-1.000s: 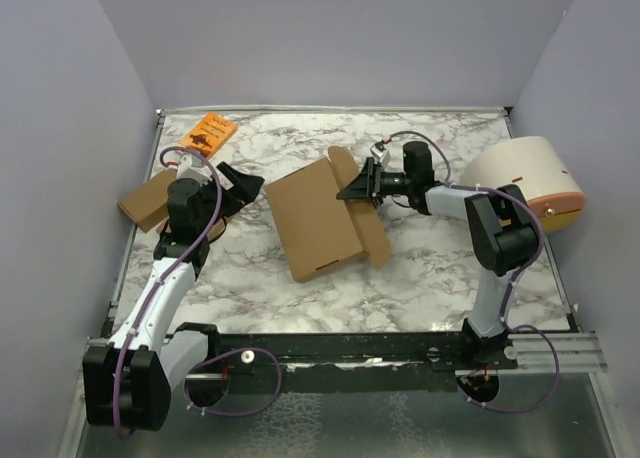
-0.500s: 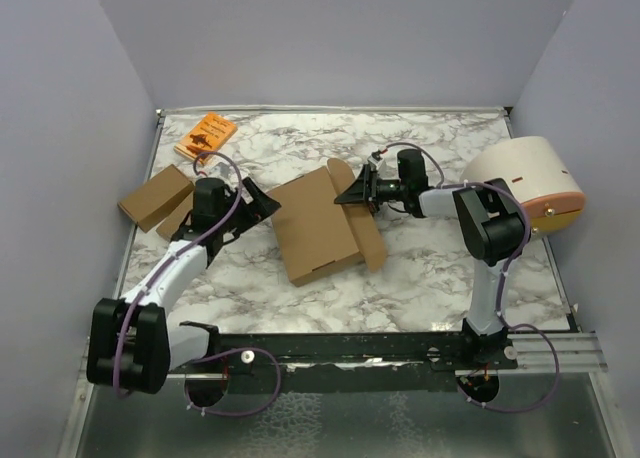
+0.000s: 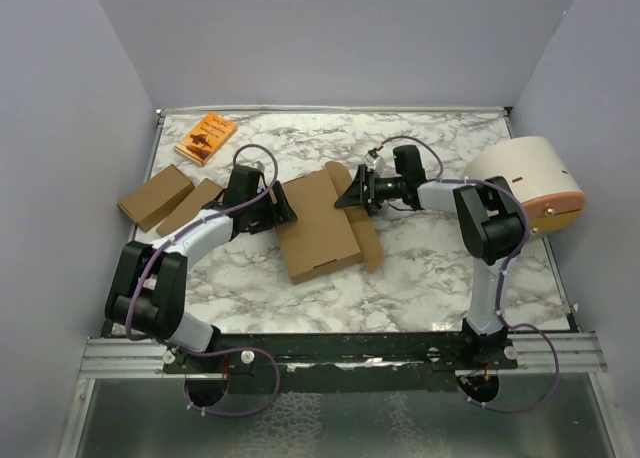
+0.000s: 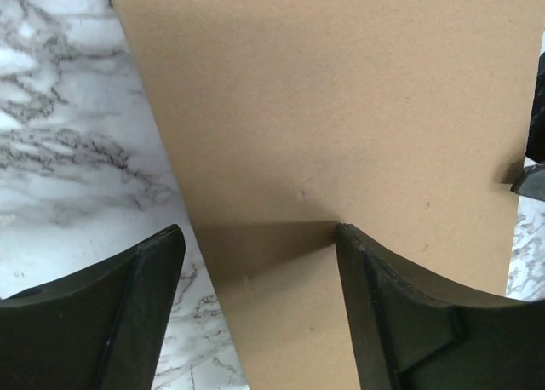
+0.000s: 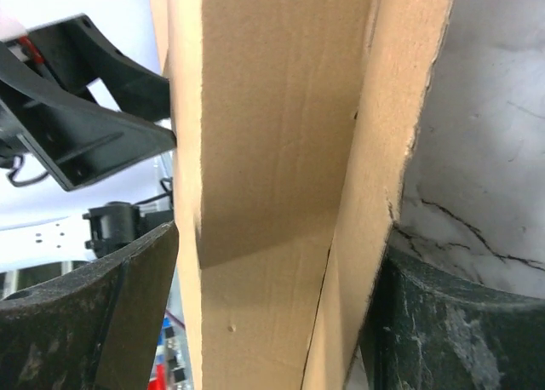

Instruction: Fold the paper box

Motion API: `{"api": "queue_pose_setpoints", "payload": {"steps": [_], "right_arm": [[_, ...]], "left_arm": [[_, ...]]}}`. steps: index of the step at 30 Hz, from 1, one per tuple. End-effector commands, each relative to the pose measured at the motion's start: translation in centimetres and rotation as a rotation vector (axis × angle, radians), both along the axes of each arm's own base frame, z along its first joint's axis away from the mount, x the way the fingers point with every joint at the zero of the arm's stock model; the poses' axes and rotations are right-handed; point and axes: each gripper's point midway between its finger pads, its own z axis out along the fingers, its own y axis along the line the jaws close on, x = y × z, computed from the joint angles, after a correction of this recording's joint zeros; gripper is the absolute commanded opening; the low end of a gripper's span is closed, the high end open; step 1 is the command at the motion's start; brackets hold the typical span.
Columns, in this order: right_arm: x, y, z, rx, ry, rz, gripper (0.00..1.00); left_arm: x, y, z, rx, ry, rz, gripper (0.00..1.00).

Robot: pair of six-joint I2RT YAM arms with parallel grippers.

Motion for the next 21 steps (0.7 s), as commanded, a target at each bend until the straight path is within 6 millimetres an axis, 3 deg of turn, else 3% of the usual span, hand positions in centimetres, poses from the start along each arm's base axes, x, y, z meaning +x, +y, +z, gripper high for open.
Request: {"api": "queue_pose_setpoints", "payload": {"steps": [1, 3, 6, 12, 18, 21], "right_arm": [[0.8, -0.4, -0.6, -0.076, -0.097, 0.03, 0.78], [1.2, -1.0, -0.7, -0.105, -0.124, 0.037, 0.83], [2.0, -2.3, -1.0, -0.156, -0.172, 0.047, 1.0], [2.8, -4.6, -1.6, -0.273, -0.316, 0.12, 0.99], [3.8, -6.9, 1.2, -0.425, -0.655, 0.219, 0.99], [2.9, -7.2, 2.6, -0.42, -0.875, 0.31, 0.99]], "left_arm": [[1.3, 1.2, -1.0, 0.125, 0.012, -0.024, 0.72], [1.7, 1.4, -1.3, 0.156, 0.023, -0.038, 0.72], [2.4, 1.4, -1.3, 0.175, 0.017, -0.053, 0.72], [4.2, 1.4, -1.5, 0.225, 0.025, -0.095, 0.72], [6.2, 1.1, -2.2, 0.282, 0.006, -0.19, 0.72], [7.2, 0.9, -2.2, 0.31, -0.029, -0.252, 0.71]]}}
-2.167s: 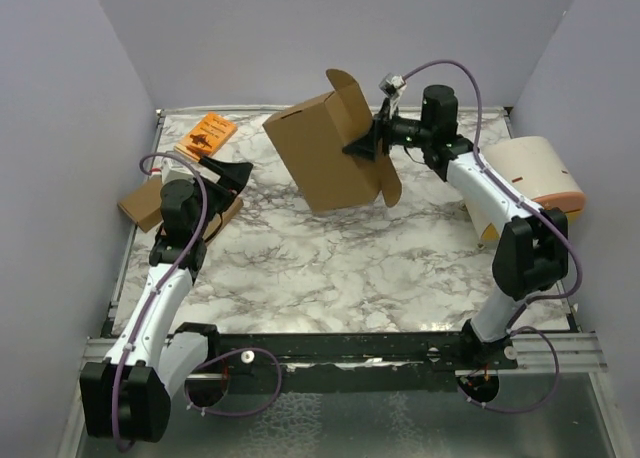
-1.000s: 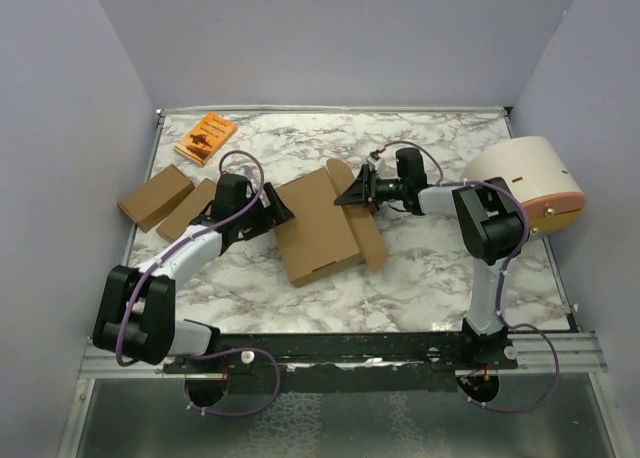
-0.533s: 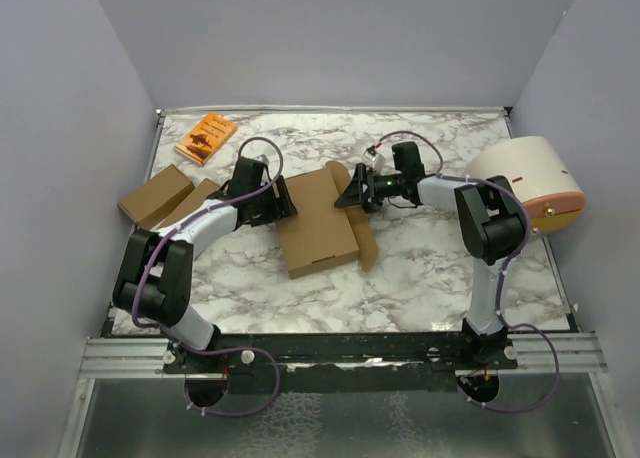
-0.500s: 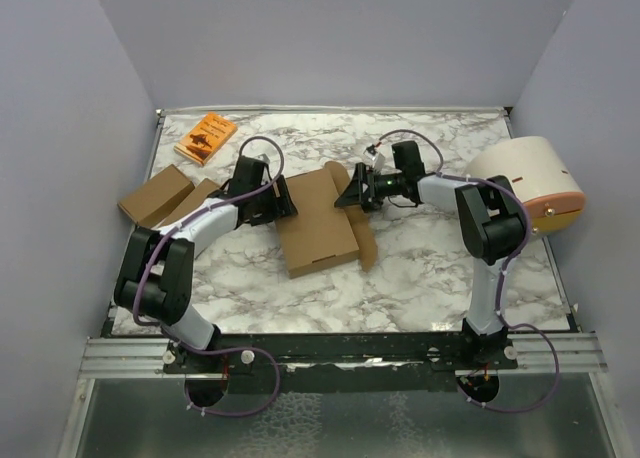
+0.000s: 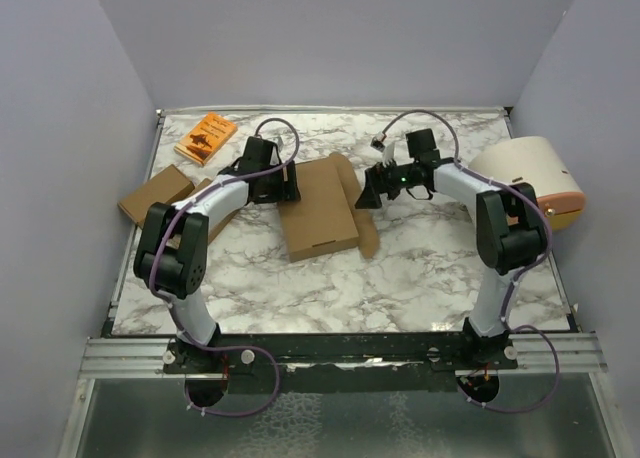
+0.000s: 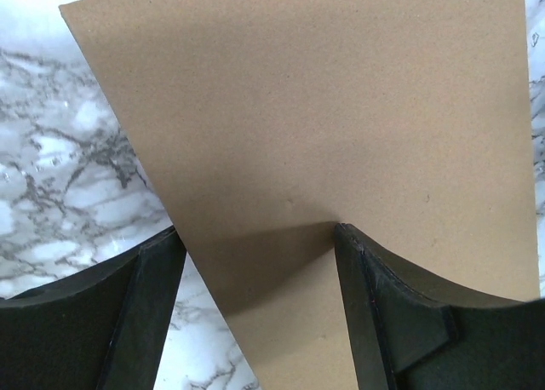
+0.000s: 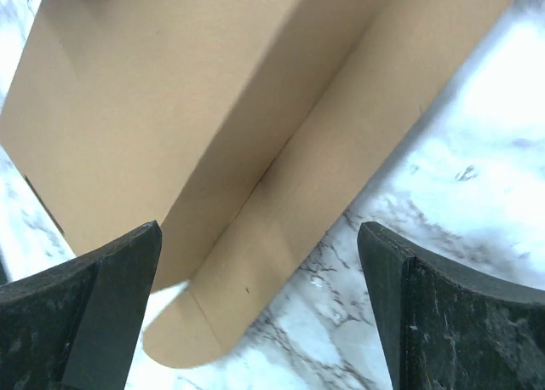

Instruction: Fold the paper box

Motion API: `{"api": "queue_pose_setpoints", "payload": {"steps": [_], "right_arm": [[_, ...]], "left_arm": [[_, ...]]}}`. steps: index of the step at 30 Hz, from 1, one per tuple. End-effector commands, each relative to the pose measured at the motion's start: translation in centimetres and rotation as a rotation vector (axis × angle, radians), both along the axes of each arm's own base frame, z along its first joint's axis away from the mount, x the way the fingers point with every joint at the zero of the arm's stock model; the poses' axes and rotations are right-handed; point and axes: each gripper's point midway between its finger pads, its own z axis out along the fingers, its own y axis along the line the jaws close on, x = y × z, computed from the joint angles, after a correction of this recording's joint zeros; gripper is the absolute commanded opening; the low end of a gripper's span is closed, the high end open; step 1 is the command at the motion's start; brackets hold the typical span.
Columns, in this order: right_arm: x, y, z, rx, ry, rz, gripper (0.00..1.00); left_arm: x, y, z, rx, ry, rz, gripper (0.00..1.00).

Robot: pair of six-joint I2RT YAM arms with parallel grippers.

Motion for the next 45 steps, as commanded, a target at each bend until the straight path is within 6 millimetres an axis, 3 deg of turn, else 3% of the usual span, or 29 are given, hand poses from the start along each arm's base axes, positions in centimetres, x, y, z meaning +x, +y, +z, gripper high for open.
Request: {"api": "queue_pose_setpoints", "payload": {"steps": [1, 4, 5, 7, 9, 11, 14, 23, 26, 29, 32, 34, 37, 39, 40, 41, 42, 45], "right_arm": [[-0.7, -1.2, 3.4, -0.075, -0.43, 0.223, 0.99], [-1.4, -1.1, 4.4, -0.059, -0.671, 0.309, 0.96], [-1.3, -1.1, 4.2, -0.069, -0.708, 0.309, 0.87], [-0.8, -0.8, 3.9, -0.088, -0.697, 0.289, 0.51], [-1.2, 0.1, 3.0, -0.085, -0.596, 0.29, 0.28], [-1.8, 1.2, 1.9, -0.097, -0.502, 0.292, 0.12], [-3.1, 2.7, 0.7, -0.117, -0.435, 0.301, 0.05], [-5.8, 6.9, 0.0, -0.153, -0.432, 0.389, 0.06], [-5.3, 6.4, 0.4, -0.202, -0.445, 0.374, 0.08], [-5.1, 4.6, 1.3, -0.265, -0.473, 0.374, 0.12], [-8.2, 4.1, 2.9, -0.194, -0.539, 0.504, 0.33], [-10.8, 4.4, 4.4, -0.099, -0.61, 0.604, 0.57], [-14.2, 4.5, 5.3, 0.018, -0.788, 0.769, 0.98], [-16.1, 4.2, 4.5, 0.066, -0.921, 0.881, 0.99], [-16.7, 4.1, 4.0, 0.08, -0.954, 0.922, 0.99], [-16.9, 4.2, 3.8, 0.093, -0.959, 0.945, 1.0], [-17.1, 4.4, 3.6, 0.108, -0.946, 0.96, 0.98], [-16.9, 5.4, 3.1, 0.088, -0.93, 0.966, 0.84]], "left_arm": [[0.5, 1.4, -2.2, 0.137, 0.007, -0.104, 0.71], [1.8, 0.9, -2.0, 0.149, -0.027, -0.161, 0.7], [2.2, 0.7, -1.9, 0.154, -0.034, -0.178, 0.69], [2.9, 0.4, -1.7, 0.162, -0.048, -0.215, 0.69], [3.6, 0.2, -1.6, 0.171, -0.063, -0.242, 0.7], [4.0, 0.1, -1.9, 0.181, -0.072, -0.268, 0.7], [5.5, -0.6, -0.8, 0.17, -0.122, -0.292, 0.7], [8.3, -2.8, -0.4, 0.126, -0.176, -0.379, 0.7], [9.3, -2.6, 0.5, 0.141, -0.208, -0.359, 0.71], [10.8, -0.9, 2.8, 0.212, -0.276, -0.276, 0.73], [11.6, 1.2, 6.1, 0.212, -0.359, -0.169, 0.75], [11.4, 2.6, 9.0, 0.174, -0.421, -0.109, 0.75], [9.6, 4.0, 12.6, 0.091, -0.52, -0.066, 0.76], [7.4, 4.9, 15.3, 0.017, -0.613, -0.02, 0.78], [5.7, 5.3, 14.7, -0.015, -0.629, -0.006, 0.81], [4.4, 5.7, 15.7, -0.053, -0.682, 0.018, 0.88], [3.1, 6.2, 16.4, -0.087, -0.725, 0.048, 0.96], [-0.6, 7.1, 17.3, -0.177, -0.825, 0.105, 0.99]]}}
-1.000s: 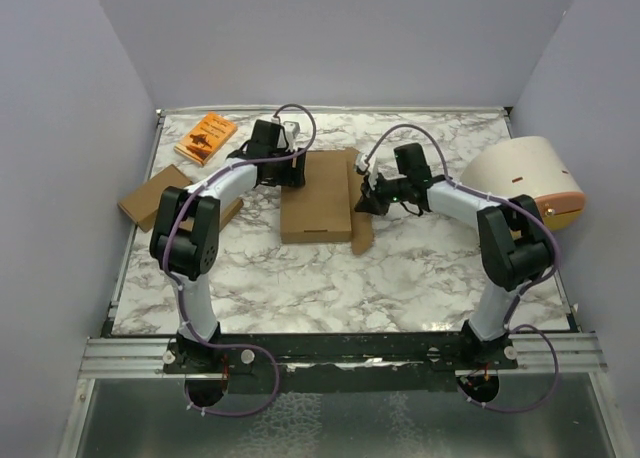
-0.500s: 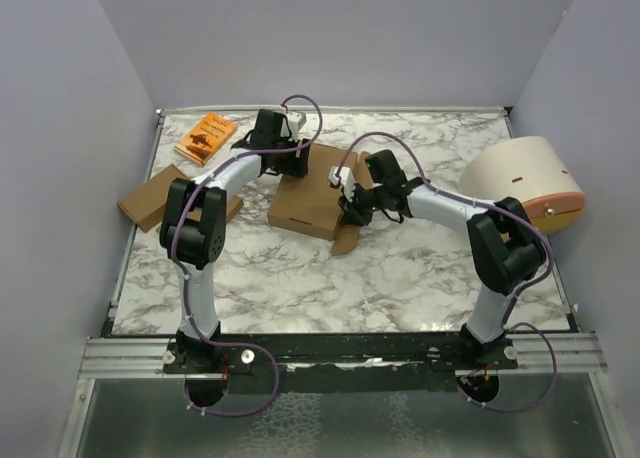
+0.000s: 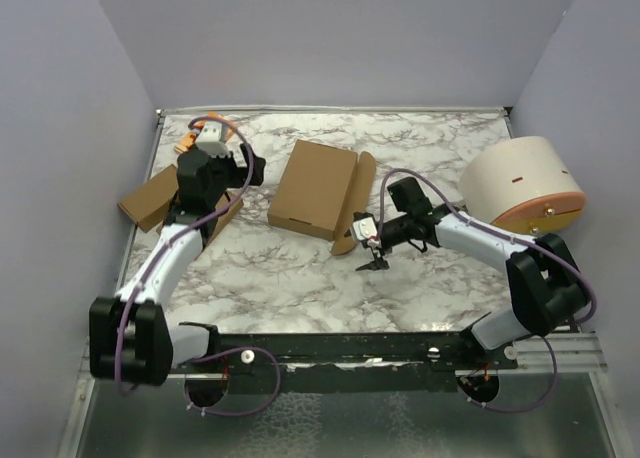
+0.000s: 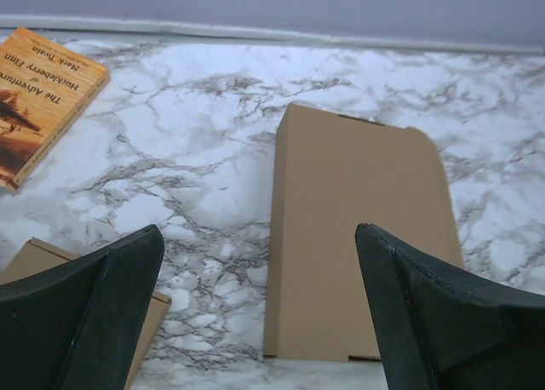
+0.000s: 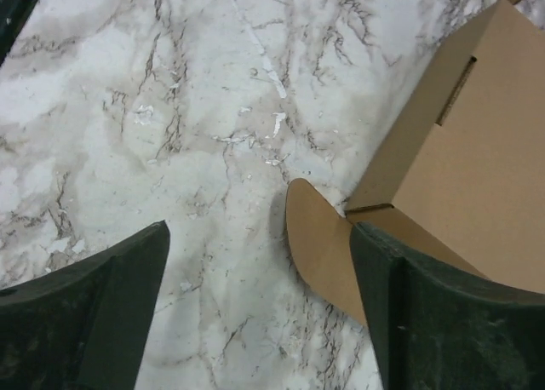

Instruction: Fold the paper box

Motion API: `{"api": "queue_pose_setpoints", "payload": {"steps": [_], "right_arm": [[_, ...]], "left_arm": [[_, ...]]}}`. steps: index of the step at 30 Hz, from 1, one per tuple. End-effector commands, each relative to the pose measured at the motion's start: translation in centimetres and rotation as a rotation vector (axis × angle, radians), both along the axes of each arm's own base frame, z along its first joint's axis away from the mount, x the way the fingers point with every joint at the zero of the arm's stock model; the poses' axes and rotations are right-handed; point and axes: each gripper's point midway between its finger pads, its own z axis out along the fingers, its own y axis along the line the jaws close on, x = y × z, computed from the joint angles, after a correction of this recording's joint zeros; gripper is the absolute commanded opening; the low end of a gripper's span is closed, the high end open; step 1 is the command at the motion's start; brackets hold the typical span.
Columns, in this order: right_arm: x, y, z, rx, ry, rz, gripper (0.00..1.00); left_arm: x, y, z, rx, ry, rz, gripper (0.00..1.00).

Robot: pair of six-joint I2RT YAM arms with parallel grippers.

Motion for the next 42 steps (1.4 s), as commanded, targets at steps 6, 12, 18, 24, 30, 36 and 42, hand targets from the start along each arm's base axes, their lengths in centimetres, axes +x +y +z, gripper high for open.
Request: {"api": "queue_pose_setpoints", "payload": {"steps": [6, 12, 18, 24, 30, 36, 42], "right_arm": [[0.8, 1.7, -2.5, -0.027, -0.173, 0.004, 0.61], [1.3, 2.0, -5.1, -0.079, -0.294, -0.023, 0.55], [3.7, 2.6, -5.3, -0.099, -0.372, -0.137, 0.48], [4.1, 2.9, -6.1, -0.109, -0.42, -0.155, 0.44], [3.3, 3.3, -6.9, -0.114, -0.415, -0.128, 0.38], [3.4, 3.5, -6.8, -0.107, -0.4, -0.152, 0.29], [3.7, 3.6, -6.5, -0.093, -0.401, -0.176, 0.16]], "left_arm": [[-7.4, -1.5, 2.1, -0.226, -0.161, -0.102, 0.99], [-8.6, -1.5, -0.2, -0.252, -0.103, -0.089, 0.99], [-8.4, -2.0, -1.2, -0.29, -0.065, -0.1, 0.98], [-7.6, -2.9, -3.5, -0.352, 0.05, -0.106, 0.94], [-6.2, -2.9, -5.6, -0.355, 0.153, -0.073, 0.91], [-4.8, -3.4, -8.9, -0.236, 0.275, -0.038, 0.91], [-3.8, -3.9, -11.2, -0.169, 0.325, -0.014, 0.9]]}}
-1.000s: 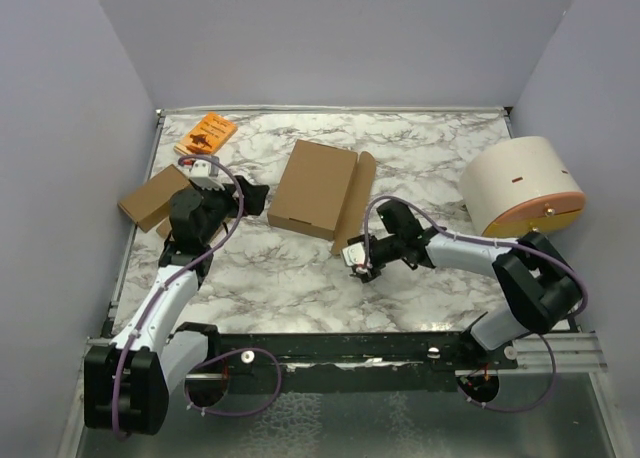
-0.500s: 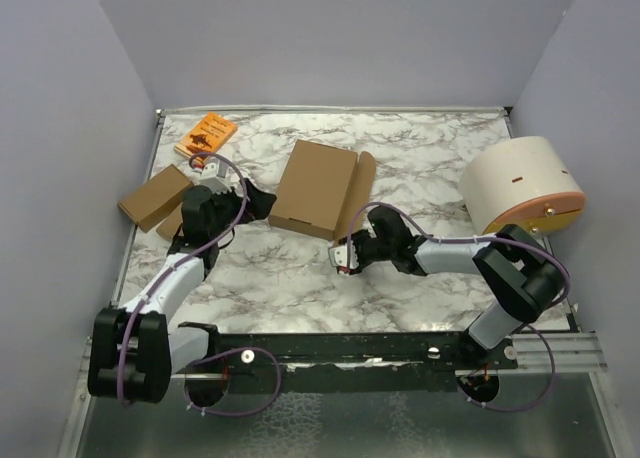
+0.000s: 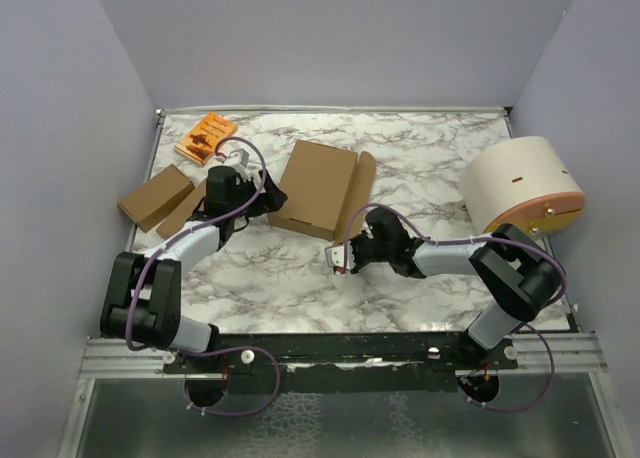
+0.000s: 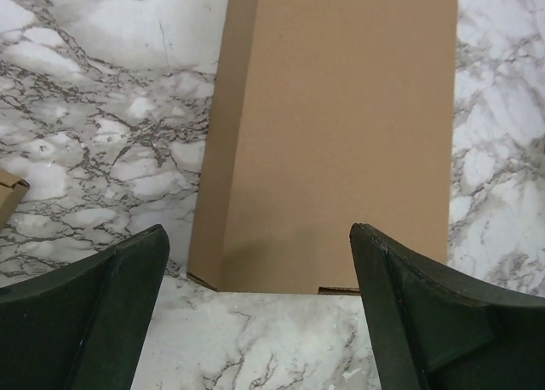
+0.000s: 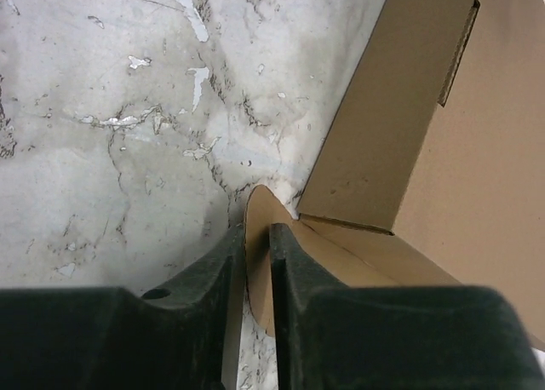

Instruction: Fold the paper box

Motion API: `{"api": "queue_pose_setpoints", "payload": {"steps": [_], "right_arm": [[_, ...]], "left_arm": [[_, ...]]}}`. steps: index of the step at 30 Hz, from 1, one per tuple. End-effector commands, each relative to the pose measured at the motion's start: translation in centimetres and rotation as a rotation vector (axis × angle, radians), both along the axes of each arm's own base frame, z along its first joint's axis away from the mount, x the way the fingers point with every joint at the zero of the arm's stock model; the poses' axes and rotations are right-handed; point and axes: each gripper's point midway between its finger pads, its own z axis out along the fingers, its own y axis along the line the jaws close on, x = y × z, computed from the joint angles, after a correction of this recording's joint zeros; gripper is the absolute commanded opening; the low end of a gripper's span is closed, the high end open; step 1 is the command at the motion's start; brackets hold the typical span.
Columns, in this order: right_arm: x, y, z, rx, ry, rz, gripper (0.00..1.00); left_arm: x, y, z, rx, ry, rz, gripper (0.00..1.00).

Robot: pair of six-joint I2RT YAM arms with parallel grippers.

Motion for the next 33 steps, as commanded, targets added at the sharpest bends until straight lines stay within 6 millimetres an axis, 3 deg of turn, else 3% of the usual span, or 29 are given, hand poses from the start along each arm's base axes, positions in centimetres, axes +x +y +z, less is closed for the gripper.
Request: {"api": "queue_pose_setpoints", "payload": {"steps": [1, 8, 23, 33], "right_arm": [[0.5, 0.2, 0.1, 0.021, -0.015, -0.037, 0.13], [0.8, 0.1, 0.7, 0.036, 0.0, -0.077, 0.05], [1.4, -0.2, 1.6, 0.078, 0.198, -0.167, 0.04], [1.5, -1.2, 0.9, 0.021, 0.36, -0.242, 0.04]], "left_arm": [[0.8, 0.4, -1.5, 0.089, 0.029, 0.025, 0.9], [1.9, 0.1, -2.8, 0.121, 0.049, 0.016, 0.89], [1.9, -0.5, -4.6, 0.163, 0.096, -0.022, 0.85], [1.8, -0.1, -5.6, 0.188, 0.13, -0.006, 0.83]]}}
